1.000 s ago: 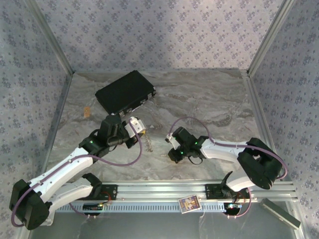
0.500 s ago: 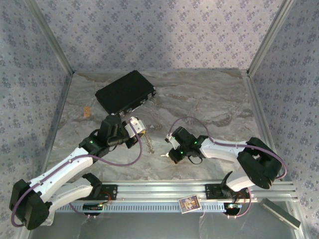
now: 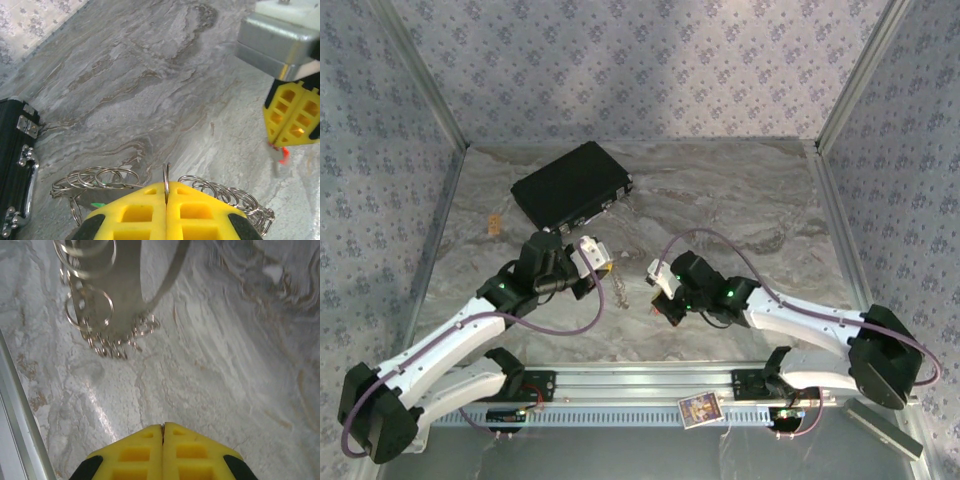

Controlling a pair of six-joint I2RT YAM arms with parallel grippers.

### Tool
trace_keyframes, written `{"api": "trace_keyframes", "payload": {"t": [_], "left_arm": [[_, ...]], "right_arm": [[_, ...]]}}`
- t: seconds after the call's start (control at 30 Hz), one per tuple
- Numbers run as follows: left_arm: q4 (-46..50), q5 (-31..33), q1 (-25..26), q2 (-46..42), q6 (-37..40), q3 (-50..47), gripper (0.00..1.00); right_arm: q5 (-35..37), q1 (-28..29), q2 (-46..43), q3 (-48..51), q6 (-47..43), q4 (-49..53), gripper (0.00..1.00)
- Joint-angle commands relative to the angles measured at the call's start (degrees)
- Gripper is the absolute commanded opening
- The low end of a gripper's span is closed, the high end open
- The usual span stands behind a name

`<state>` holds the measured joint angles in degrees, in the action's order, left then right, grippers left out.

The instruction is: Put the keys on the keyring

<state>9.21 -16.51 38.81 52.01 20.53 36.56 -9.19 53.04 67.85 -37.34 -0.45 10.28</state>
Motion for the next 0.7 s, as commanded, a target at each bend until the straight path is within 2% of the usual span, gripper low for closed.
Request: {"api": "trace_keyframes", "payload": {"t": [0.0, 0.27, 0.47, 0.67], "left_arm": [[-0.4, -6.5, 0.5, -1.9, 0.7, 0.9, 0.00], [2.0, -12.6, 1.1, -2.8, 1.8, 1.2, 0.00], [2.7, -13.2, 1.7, -1.9, 2.6, 1.8, 0.00], [2.9, -13.2, 2.3, -1.1, 3.1, 2.1, 0.00]], "right_arm": [[-0.4, 0.1, -1.1, -2.2, -5.7, -2.2, 0.00], [-8.6, -3.2, -1.4, -7.3, -10.8, -1.1, 0.00], [-16.1, -3.9, -1.6, -10.3, -16.9, -0.2, 0.00], [-20.3, -4.3, -0.6, -13.0, -18.2, 0.0, 0.00]]}}
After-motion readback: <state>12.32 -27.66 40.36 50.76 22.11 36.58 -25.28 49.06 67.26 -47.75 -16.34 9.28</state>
